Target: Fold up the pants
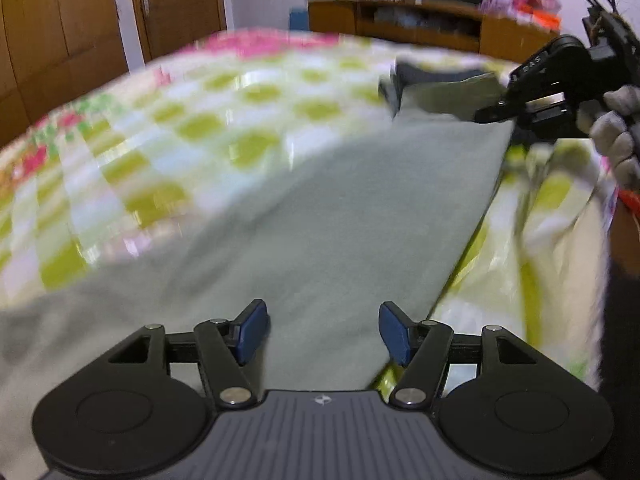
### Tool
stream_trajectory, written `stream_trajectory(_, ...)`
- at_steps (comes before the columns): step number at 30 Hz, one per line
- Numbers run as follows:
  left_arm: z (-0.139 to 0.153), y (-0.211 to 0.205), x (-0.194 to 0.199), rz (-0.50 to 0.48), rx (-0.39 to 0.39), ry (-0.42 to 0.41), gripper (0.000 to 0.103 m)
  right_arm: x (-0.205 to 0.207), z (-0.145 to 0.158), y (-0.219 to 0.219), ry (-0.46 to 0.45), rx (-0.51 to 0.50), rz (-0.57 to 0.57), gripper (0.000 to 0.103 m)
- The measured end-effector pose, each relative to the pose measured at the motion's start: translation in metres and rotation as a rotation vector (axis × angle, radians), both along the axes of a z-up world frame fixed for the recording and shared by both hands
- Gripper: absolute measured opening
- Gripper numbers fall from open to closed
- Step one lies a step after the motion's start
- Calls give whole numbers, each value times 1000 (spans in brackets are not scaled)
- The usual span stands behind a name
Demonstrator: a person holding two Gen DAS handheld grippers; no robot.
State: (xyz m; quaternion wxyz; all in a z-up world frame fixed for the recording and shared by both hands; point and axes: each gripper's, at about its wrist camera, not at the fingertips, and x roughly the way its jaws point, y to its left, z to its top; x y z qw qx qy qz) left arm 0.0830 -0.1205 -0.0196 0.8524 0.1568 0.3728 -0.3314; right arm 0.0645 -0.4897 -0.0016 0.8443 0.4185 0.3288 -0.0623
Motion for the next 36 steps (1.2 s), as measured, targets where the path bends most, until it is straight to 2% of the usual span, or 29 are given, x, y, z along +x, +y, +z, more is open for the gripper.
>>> stream_trajectory(2,2,6,-4,16,-26,7,73,0,-15,1,68,23,-7,4)
stream_trajectory(6,10,18,-11,10,-32,-15,74,-4,-12,2,14,40,-24,10)
stream_trajectory(9,5,26,-9,45,-37,3,75,9,-17,5,53,-13,3,11)
stream_trajectory(12,15,33,-10,73,-67,-34,75,17,-27,8,77,24,1,13)
stream_trajectory(14,16,36,-10,83,-59,-53,75,14,-22,10,73,19,-17,6)
stream_trajectory(17,3,43,1,109,-37,10,76,9,-7,13,24,5,-36,4)
stream_trajectory(19,1,49,1,131,-72,31,76,6,2,15,-2,8,-39,4)
stream_trajectory(22,11,57,-8,139,-90,-9,76,8,21,29,-27,-35,-6,4)
stream_trajectory(25,18,73,-14,165,-97,-32,76,12,44,54,-81,-70,75,4)
stream_trajectory(29,26,114,-17,253,-58,-85,76,24,78,110,-157,-153,229,4)
stream_trajectory(36,29,194,-23,410,2,-135,76,55,108,246,-234,-189,594,4)
